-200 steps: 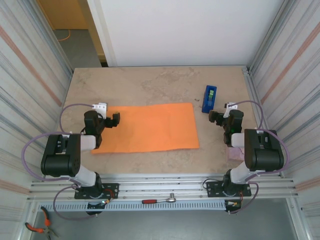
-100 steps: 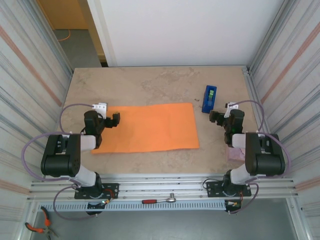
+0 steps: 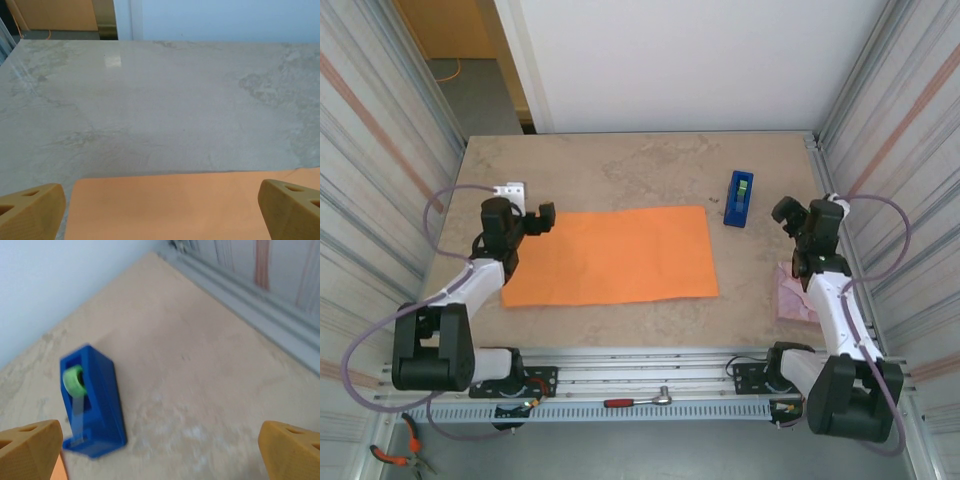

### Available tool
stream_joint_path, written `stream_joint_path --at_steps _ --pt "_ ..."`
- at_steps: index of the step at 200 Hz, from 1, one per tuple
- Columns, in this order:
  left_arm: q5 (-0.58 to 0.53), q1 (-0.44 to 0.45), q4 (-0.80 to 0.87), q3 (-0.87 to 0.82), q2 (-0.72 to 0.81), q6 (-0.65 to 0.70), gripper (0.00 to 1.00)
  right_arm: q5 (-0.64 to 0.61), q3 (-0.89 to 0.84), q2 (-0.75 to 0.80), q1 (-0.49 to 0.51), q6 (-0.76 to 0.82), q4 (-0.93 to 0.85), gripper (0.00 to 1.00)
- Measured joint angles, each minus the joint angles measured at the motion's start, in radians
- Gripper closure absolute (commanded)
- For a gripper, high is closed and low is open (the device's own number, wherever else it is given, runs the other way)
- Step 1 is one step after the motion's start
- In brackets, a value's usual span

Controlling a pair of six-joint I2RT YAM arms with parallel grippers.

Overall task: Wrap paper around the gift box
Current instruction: Pick up the gift box from the middle-right of the table.

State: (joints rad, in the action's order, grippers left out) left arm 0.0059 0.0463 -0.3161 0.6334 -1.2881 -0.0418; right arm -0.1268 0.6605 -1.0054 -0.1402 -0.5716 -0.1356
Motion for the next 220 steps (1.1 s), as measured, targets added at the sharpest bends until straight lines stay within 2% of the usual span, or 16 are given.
stream_joint_path --at_steps 45,99,121,157,194,220 --pt "0.05 0.085 0.224 0.149 0.038 -0.139 0.01 0.092 0.0 0.103 -0.006 -0.097 -0.326 0.02" --pt "0.115 0.319 0.365 0.19 0.045 -0.218 0.01 0.141 -0.015 0.144 -0.006 -0.13 -0.507 0.02" --pt "0.124 0.372 0.393 0.194 0.045 -0.235 0.01 0.154 -0.033 0.14 -0.006 -0.134 -0.525 0.02" --pt "0.126 0.402 0.412 0.225 0.045 -0.252 0.01 0.167 -0.056 0.111 -0.009 -0.137 -0.508 0.02" --pt "0.126 0.419 0.418 0.251 0.034 -0.262 0.01 0.193 -0.079 0.102 -0.002 -0.168 -0.413 0.02" --pt "0.125 0.441 0.424 0.256 0.009 -0.272 0.01 0.194 -0.093 0.082 0.042 -0.201 -0.327 0.02"
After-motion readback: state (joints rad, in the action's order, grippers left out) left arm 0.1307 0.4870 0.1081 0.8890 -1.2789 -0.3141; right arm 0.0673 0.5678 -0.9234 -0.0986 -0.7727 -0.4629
